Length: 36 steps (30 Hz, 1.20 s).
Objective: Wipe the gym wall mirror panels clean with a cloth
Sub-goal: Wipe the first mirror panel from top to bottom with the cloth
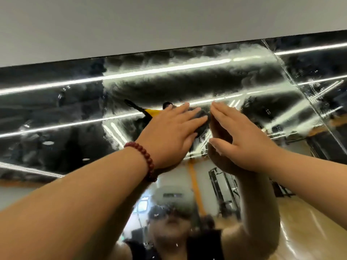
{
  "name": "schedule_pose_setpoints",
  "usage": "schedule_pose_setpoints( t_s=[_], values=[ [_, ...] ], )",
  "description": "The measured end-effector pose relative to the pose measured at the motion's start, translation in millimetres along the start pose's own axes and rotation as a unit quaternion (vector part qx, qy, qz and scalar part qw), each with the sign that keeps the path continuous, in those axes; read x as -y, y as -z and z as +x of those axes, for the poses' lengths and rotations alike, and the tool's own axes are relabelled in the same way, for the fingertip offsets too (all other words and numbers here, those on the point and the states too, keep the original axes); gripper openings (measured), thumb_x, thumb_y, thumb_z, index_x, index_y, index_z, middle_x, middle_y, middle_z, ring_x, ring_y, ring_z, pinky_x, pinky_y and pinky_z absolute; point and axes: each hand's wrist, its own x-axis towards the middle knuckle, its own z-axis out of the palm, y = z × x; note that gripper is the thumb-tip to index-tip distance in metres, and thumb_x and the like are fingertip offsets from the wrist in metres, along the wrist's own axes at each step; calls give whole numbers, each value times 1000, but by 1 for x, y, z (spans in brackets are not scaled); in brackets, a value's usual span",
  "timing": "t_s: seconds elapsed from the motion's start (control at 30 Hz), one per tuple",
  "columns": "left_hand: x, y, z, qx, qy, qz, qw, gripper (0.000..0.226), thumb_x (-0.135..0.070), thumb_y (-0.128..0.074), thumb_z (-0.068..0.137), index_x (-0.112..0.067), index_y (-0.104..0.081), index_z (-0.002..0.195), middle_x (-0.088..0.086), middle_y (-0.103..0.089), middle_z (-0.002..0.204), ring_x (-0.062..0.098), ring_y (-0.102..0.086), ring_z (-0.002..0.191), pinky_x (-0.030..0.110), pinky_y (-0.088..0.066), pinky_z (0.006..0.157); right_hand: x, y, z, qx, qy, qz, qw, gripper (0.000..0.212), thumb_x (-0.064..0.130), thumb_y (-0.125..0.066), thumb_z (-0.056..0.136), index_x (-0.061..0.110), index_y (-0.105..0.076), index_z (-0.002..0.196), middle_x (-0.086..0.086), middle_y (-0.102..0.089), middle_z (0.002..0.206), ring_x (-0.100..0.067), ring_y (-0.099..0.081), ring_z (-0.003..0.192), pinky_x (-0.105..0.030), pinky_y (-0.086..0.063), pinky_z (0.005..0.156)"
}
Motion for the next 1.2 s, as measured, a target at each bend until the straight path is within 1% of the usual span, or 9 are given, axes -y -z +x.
schedule_pose_setpoints(
  t_s=[0.07,0.2,0.3,0.4,0.5,0.67,0.87,1.07,1.2],
  values=[
    [15,5,4,2,10,2,1000,53,-38,-24,102,-30,-30,154,-6,-24,162,20,-14,151,40,-9,121,4,0,-7,11,-9,3,1000,79,43,-55,96,22,-10,158,13,-2,164,9,6,140,-5,11,107],
    [59,18,12,-25,175,3,984,50,-31,-33,104,-26,-31,153,0,-26,162,25,-18,149,45,-15,119,14,3,-5,5,-30,23,999,79,40,-55,95,22,-10,158,12,-4,165,-2,2,149,-14,3,114],
    [24,1,-6,-40,8,44,998,57,-37,-29,93,-18,-52,142,9,-51,147,34,-47,133,51,-40,106,22,4,1,-11,-27,37,999,78,39,-56,95,20,-13,158,9,-8,165,-4,-2,150,-12,2,112],
    [5,-3,-37,30,-59,-9,998,59,-43,-23,96,-24,-45,147,2,-42,153,28,-37,142,50,-27,115,31,3,-1,-8,-21,47,999,79,42,-51,93,16,-15,158,4,-10,165,-7,-4,150,-17,1,115],
    [34,9,-45,1,7,-11,1000,56,-42,-26,99,-22,-40,150,2,-34,158,26,-28,147,47,-21,119,43,-3,-5,20,-17,40,999,77,29,-56,95,15,-13,158,4,-6,166,-8,0,150,-17,5,116],
    [76,28,-29,-41,217,18,975,51,-29,-36,105,-22,-28,155,1,-24,162,25,-18,149,44,-13,120,55,-16,-5,-5,-21,23,1000,79,37,-55,95,14,-14,158,1,-7,166,-13,1,151,-27,2,121],
    [30,8,-58,31,-32,11,999,61,-44,-24,95,-22,-42,149,3,-40,154,27,-35,143,47,-24,116,54,-19,-6,-4,-1,12,1000,84,50,-42,84,15,-21,156,1,-13,165,-11,-4,151,-20,4,117],
    [94,27,-55,-47,248,2,968,54,-36,-30,101,-22,-32,153,4,-28,161,29,-19,149,49,-15,120,50,-22,-7,-6,6,0,1000,83,54,-40,85,15,-22,156,2,-13,165,-11,-5,151,-21,3,118],
    [26,1,-72,-32,34,26,999,56,-38,-35,92,-17,-54,140,10,-54,143,35,-51,130,55,-39,105,49,-24,-8,-11,18,-1,1000,87,60,-33,82,13,-25,155,0,-18,164,-10,-8,150,-21,3,118]
  ],
)
